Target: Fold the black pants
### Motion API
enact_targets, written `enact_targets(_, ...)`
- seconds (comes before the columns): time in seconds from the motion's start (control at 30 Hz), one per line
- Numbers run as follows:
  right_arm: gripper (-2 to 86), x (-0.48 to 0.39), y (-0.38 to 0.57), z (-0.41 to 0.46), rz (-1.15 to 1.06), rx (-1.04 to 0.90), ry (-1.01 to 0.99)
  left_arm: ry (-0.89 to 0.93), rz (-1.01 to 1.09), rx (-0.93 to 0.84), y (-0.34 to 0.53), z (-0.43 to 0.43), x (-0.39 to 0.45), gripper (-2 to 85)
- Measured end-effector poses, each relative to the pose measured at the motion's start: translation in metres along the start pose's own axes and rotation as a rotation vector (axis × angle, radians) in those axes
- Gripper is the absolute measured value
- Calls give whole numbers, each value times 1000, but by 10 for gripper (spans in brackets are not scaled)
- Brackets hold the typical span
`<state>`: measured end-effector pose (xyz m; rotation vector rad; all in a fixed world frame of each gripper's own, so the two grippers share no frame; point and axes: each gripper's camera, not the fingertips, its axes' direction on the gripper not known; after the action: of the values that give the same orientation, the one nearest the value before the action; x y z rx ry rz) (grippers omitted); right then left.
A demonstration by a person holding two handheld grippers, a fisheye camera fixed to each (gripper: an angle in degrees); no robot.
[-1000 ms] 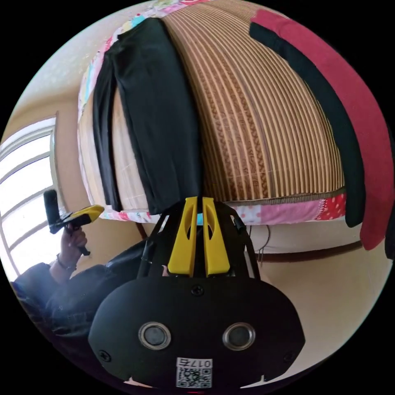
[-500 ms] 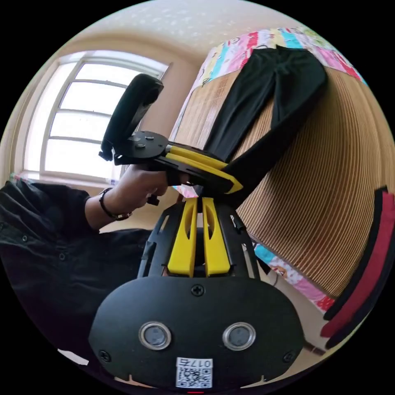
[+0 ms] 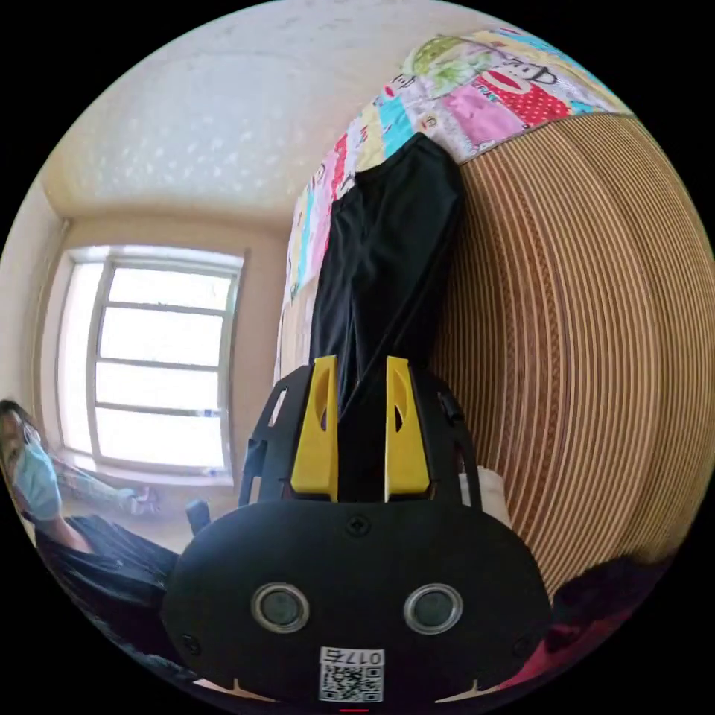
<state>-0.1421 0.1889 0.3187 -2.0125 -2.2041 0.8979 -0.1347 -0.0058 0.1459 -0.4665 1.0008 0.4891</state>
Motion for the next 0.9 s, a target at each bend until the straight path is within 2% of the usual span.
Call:
enact_targets(0.17, 127, 78, -119, 38, 180, 193, 15, 79, -13, 6, 2, 4, -29, 10)
enact_targets(0.27, 126, 98, -171, 58, 198, 248, -18, 148, -29, 22, 1, 5, -50, 9)
enact_targets(0.4, 83, 91, -226, 81, 142, 232, 140, 263, -51, 72, 7, 0, -85, 6)
enact_targets(0.47, 49, 71, -258, 96, 101, 192, 252, 342, -74, 95, 11, -2, -105, 7)
enact_targets(0.53, 37, 29, -272, 106, 28, 201, 417, 512, -165, 103, 16, -1, -139, 6)
enact_targets(0.67, 25, -115, -268, 170, -381, 251, 673, 653, -205, 198, 33, -26, -173, 5)
enact_targets(0.73, 24, -159, -271, 211, -477, 240, 653, 648, -181, 249, 46, -57, -192, 5)
enact_targets(0.8, 24, -179, -286, 255, -462, 189, 546, 644, -194, 288, 58, -81, -215, 5)
enact_targets(0.87, 27, -172, -312, 323, -369, 75, 360, 562, -235, 325, 68, -100, -238, 5)
enact_targets(0.9, 27, -167, -316, 338, -366, 48, 322, 447, -262, 315, 72, -106, -251, 6)
